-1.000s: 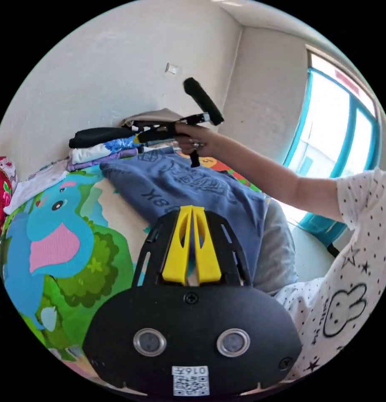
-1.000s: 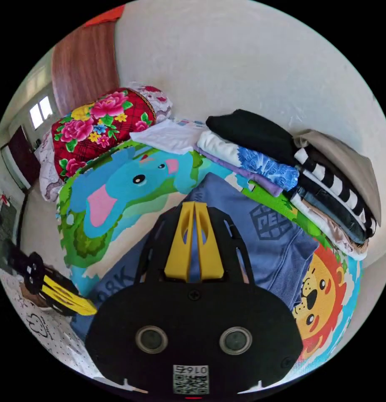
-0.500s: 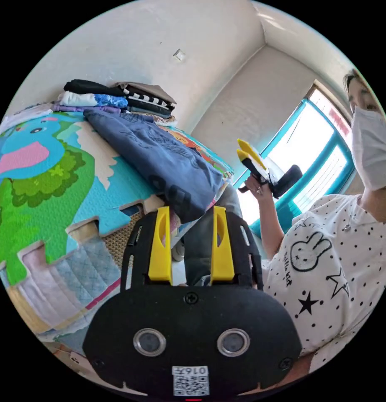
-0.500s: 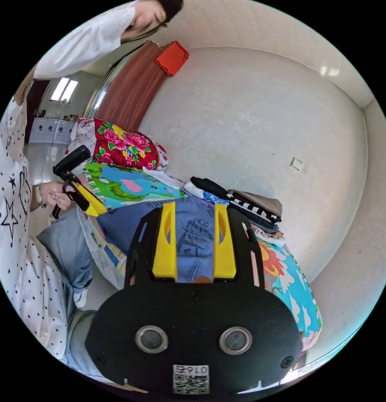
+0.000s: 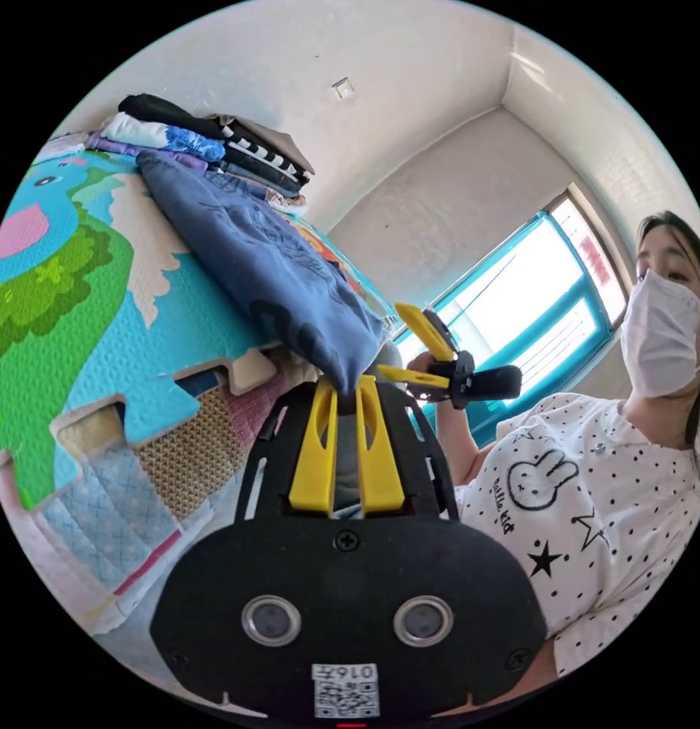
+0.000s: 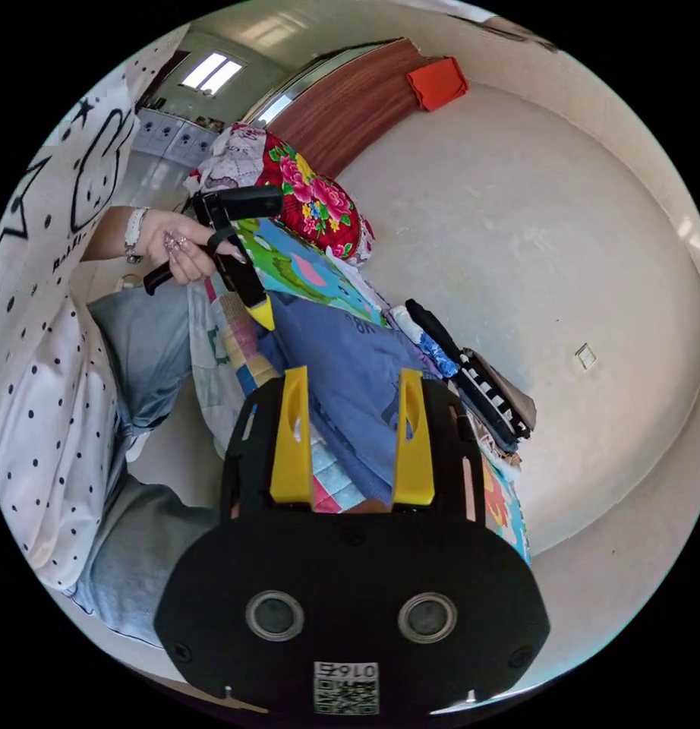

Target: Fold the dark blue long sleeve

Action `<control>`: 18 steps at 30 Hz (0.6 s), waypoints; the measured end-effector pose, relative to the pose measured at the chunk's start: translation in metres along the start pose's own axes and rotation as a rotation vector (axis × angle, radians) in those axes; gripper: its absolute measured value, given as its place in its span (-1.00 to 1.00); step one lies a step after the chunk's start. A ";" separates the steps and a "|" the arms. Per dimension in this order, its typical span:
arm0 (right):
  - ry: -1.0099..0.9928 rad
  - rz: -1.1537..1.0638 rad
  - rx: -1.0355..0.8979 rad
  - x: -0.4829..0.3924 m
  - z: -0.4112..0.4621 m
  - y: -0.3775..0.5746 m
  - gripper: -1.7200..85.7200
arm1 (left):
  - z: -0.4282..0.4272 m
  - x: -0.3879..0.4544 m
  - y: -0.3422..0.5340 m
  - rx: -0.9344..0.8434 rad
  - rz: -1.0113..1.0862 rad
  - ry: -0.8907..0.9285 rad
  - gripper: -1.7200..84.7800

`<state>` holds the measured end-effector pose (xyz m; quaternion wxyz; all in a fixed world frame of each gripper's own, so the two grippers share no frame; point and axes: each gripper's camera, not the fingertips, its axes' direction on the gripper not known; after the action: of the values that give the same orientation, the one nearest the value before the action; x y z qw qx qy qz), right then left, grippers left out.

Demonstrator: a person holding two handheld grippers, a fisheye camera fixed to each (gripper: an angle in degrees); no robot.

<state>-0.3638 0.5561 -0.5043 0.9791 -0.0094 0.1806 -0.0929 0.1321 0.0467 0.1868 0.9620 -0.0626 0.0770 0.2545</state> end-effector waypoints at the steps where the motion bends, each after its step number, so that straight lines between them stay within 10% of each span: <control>1: -0.003 -0.023 -0.010 -0.009 -0.001 -0.003 -0.57 | -0.003 0.000 -0.001 0.004 -0.006 0.021 -0.93; 11: 0.302 -0.061 -0.112 -0.051 0.000 -0.042 -0.55 | -0.025 0.006 -0.001 0.107 -0.083 0.288 -0.93; 18: 0.187 0.027 -0.149 -0.021 -0.015 -0.056 -0.87 | -0.026 0.061 0.027 0.122 0.083 0.027 -0.79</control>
<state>-0.3979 0.5048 -0.5079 0.9558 -0.0707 0.2776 -0.0664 0.1676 0.0953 0.1481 0.9515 -0.0041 0.1078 0.2881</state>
